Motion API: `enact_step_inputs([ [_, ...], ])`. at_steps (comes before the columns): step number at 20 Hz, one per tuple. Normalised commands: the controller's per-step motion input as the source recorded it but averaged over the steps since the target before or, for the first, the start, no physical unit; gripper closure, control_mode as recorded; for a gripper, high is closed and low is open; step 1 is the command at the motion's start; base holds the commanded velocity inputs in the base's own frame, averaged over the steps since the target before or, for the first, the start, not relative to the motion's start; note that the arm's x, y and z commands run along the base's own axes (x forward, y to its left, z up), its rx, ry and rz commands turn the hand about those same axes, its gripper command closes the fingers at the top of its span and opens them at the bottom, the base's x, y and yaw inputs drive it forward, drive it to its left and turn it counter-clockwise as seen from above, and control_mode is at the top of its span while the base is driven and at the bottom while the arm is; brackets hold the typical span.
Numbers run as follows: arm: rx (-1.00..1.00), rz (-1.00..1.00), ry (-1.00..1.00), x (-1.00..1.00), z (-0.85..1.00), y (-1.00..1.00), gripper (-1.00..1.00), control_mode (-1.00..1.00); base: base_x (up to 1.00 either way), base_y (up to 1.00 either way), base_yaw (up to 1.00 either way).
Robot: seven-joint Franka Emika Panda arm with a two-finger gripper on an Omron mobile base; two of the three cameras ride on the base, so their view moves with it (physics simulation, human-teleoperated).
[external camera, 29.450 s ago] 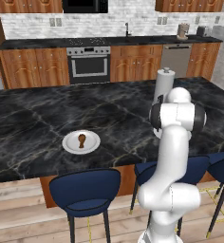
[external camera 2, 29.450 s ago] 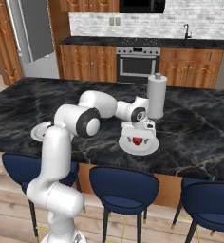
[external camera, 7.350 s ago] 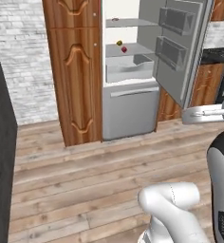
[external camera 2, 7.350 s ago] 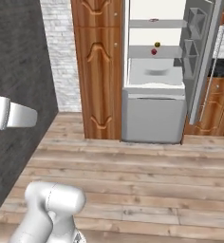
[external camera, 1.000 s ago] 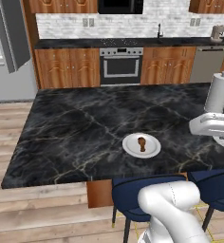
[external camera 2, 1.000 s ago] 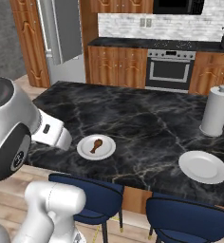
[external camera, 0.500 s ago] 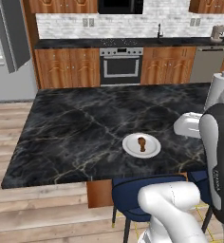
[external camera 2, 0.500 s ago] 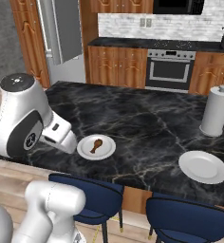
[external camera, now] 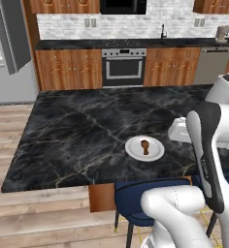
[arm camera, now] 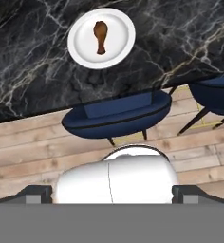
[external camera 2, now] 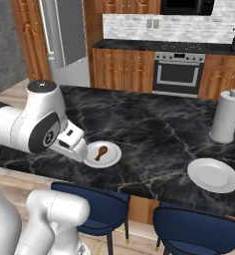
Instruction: Transport the chicken drumstick and bell pepper to the fridge. Place the chicken drumstick on the rack containing meat and place the bell pepper on the rack containing the vegetable, ensuring meats and vegetables are on different racks.
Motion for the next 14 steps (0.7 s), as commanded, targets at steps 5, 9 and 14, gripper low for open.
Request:
enact_step_inputs([
  [5,-0.03,0.0,0.02,0.27,-0.38,0.0,-1.0,-1.0,0.0,0.0,0.0],
  [9,-0.03,0.02,0.0,0.29,-0.39,0.02,-1.0,-1.0,0.0,0.0,0.0],
  [14,-0.03,0.02,0.0,0.37,-0.35,0.06,-1.0,-1.0,0.0,0.0,0.0],
])
